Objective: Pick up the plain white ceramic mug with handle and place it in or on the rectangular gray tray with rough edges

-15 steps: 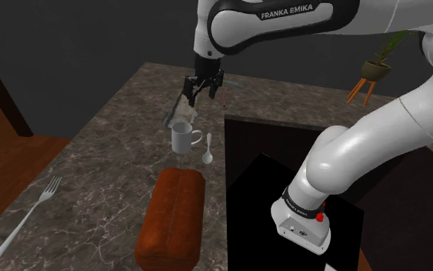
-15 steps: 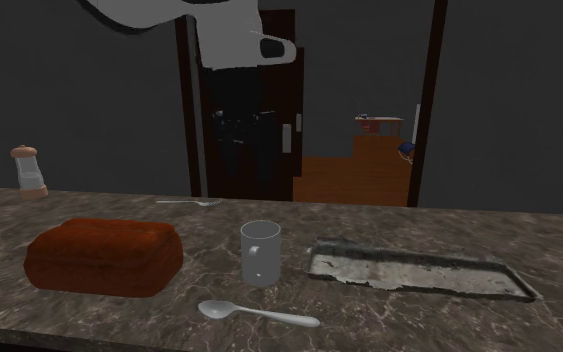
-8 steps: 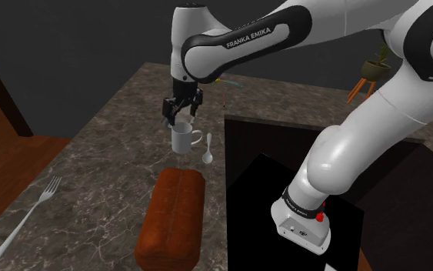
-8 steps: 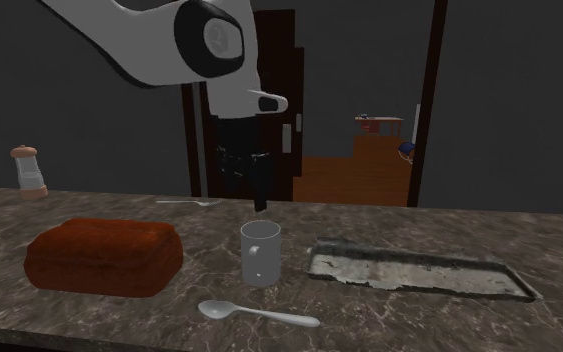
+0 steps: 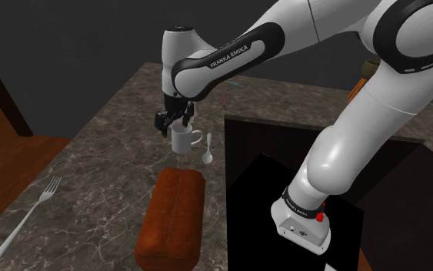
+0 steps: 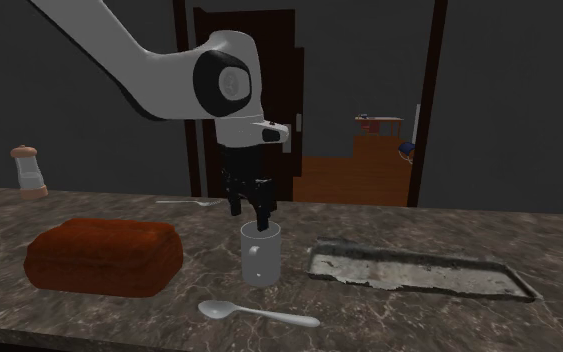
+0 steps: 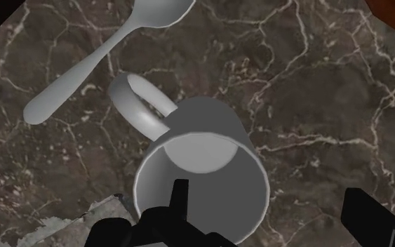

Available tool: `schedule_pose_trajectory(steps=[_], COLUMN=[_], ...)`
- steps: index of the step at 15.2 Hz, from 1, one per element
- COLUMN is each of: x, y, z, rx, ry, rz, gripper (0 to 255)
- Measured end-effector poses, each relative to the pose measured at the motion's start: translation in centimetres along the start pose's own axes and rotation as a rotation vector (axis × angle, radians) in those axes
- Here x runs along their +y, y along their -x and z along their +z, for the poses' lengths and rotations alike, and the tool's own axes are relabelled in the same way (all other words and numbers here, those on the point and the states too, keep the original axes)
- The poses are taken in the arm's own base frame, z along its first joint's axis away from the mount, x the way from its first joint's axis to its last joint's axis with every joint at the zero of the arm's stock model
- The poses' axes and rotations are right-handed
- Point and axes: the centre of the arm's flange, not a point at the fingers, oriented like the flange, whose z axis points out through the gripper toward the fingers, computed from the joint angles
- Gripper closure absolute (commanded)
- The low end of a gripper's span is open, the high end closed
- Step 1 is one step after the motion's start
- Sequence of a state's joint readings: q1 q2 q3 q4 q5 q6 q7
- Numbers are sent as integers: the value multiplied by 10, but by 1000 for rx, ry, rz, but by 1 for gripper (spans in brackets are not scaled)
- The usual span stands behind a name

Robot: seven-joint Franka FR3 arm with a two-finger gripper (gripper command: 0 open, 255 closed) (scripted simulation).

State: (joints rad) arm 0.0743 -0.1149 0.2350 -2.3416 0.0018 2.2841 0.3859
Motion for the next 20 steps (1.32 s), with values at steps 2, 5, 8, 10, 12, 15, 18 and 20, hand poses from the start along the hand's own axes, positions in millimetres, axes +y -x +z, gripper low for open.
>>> schedule_pose_trajectory(steps=[2, 5, 8, 10, 12, 15, 18, 20], x=[0, 0, -1, -1, -1, -1, -1, -1], y=[1, 1, 1, 1, 1, 1, 1, 0], z=[9, 13, 13, 13, 13, 13, 13, 10], rx=[0, 0, 0, 0, 0, 1, 1, 1], ry=[0, 0, 0, 0, 0, 0, 0, 0], rz=[0, 0, 0, 0, 0, 0, 0, 0], gripper=[0, 0, 0, 255, 255, 255, 255, 255])
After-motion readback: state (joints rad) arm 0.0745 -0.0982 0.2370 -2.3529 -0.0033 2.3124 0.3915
